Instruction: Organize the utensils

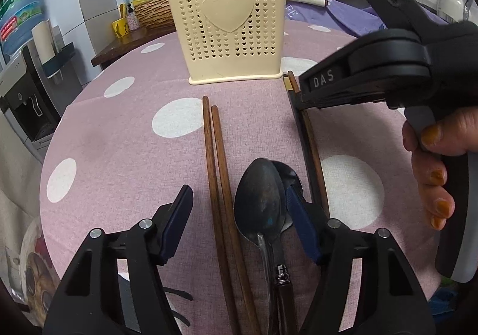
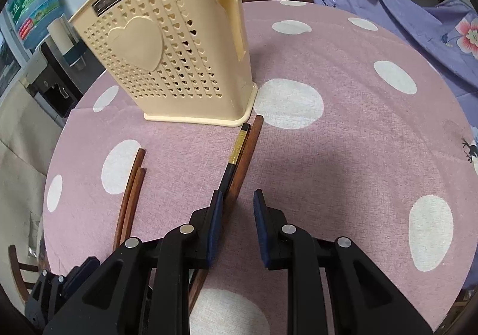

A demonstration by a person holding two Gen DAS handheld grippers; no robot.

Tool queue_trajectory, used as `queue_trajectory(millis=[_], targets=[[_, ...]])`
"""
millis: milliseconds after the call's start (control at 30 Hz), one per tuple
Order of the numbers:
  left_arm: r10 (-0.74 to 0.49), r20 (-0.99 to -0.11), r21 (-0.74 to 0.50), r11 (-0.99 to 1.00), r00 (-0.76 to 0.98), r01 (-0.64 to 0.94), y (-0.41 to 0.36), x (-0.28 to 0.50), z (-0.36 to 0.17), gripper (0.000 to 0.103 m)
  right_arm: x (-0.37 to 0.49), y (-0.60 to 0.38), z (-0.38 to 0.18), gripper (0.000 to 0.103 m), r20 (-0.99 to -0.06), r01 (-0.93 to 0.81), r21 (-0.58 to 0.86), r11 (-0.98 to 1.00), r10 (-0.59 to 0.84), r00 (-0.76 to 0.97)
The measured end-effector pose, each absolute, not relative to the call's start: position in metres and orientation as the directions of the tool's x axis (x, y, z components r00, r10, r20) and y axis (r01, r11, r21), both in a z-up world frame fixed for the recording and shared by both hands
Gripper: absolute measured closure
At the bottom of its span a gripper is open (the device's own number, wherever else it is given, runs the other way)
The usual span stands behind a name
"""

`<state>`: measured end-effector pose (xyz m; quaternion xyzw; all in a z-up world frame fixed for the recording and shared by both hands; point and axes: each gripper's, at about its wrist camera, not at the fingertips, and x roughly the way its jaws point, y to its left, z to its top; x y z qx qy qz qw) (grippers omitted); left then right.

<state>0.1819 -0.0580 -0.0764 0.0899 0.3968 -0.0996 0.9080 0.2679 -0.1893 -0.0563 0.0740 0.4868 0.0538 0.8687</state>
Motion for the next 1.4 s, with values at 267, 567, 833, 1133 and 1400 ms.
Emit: queue_trajectory(millis=[267, 567, 833, 1133, 1400], targets=[[-0.18, -0.745, -0.015, 0.967, 0.642, 0.254, -0.042, 0.185, -0.078, 0.069, 0.274, -0.199, -0.058, 0.085, -0.839, -0.005, 0.221, 0.975, 0.192, 0.509], [-0.226, -0.74, -0.073, 0.963, 0.634, 0.258, -0.032, 0.189, -0.073, 0.09, 0.289, -0.181, -0.057, 0.087, -0.856, -0.004, 0.128, 0.992, 0.112, 0.505], [-0.295, -0.728, -0.169, 0.952, 0.618, 0.256, -0.017, 0.194, -0.067, 0.096, 0.289, -0.194, -0.06, 0.094, -0.843, 0.01, 0.174, 0.985, 0.144, 0.518], [-0.304, -0.703, -0.162, 0.949, 0.644, 0.271, -0.011, 0.199, -0.048, 0.097, 0.279, -0.205, -0.05, 0.095, -0.808, 0.01, 0.247, 0.969, 0.2, 0.554], [-0.313, -0.71, -0.15, 0.942, 0.631, 0.298, -0.012, 0.192, -0.049, 0.094, 0.273, -0.208, -0.05, 0.095, -0.807, 0.002, 0.235, 0.972, 0.194, 0.558]])
